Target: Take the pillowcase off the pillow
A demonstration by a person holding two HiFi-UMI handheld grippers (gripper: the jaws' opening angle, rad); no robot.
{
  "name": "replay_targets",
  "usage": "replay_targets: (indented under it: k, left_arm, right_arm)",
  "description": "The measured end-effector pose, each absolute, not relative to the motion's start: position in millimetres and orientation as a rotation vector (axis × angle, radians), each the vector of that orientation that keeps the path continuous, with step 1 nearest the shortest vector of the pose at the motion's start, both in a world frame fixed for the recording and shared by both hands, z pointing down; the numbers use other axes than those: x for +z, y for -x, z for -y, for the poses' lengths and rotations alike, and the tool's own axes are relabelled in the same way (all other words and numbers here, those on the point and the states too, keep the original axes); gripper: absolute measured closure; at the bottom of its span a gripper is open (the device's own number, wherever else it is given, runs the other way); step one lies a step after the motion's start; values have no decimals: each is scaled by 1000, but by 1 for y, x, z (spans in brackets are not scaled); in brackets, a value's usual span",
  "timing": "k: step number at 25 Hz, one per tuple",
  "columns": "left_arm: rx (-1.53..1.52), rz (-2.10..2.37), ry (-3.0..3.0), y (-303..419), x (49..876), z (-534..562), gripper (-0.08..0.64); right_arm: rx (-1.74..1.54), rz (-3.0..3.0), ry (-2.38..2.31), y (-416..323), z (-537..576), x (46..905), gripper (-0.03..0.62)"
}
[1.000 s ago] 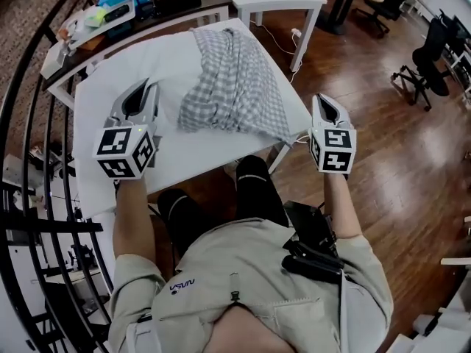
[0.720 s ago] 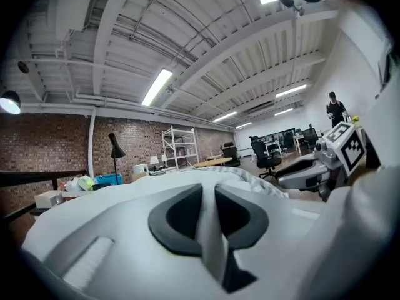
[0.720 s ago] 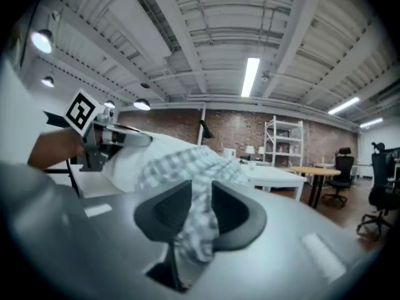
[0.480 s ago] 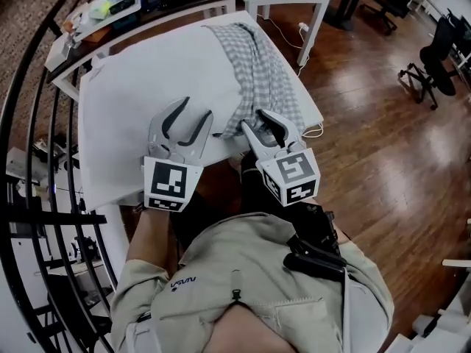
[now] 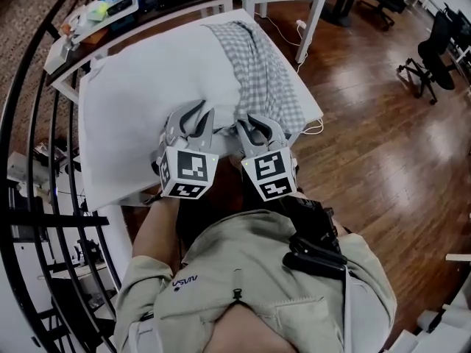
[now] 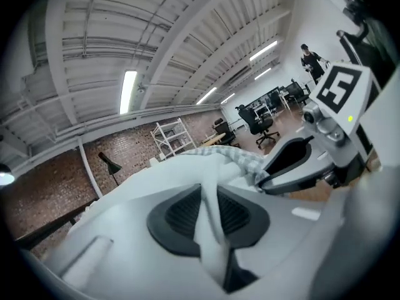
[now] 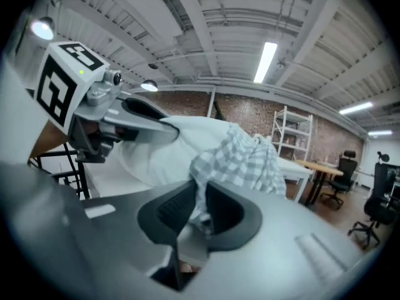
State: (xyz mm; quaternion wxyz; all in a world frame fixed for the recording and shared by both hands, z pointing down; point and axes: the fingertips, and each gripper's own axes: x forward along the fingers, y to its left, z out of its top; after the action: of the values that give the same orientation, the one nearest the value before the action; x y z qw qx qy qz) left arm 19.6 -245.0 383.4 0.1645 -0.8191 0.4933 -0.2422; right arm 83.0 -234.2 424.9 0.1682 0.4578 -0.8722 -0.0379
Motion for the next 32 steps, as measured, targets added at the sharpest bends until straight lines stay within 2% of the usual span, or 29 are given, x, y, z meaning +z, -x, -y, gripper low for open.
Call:
replay_targets:
  k: [2, 14, 20, 26, 29, 31, 32]
  left_arm:
    - [-629, -1411, 2376, -18, 370, 247, 514]
    - [-337, -1409, 2553, -3, 304, 263, 540]
    - [-233, -1445, 2521, 26, 281, 256, 545]
    - [-422, -1334, 2645, 3, 350, 237, 541]
    - [-484, -1243, 2671, -6, 370, 224, 484]
    - [-435, -1182, 2665, -15, 351, 207, 420]
    - [-364, -1158, 2660, -21, 331, 197, 413]
  right_arm:
    - [-163, 2461, -1340, -94, 240, 417, 563]
    - [-455, 2191, -1568, -166, 278, 378, 569]
    - [-178, 2150, -1588, -230, 319, 426, 571]
    - [-20, 2172, -1462, -224, 319, 473, 568]
    - [26, 2195, -1427, -227, 315, 482, 546]
    - [42, 2253, -1427, -229, 308, 467, 506]
    - [33, 2297, -1436, -228, 304, 452, 505]
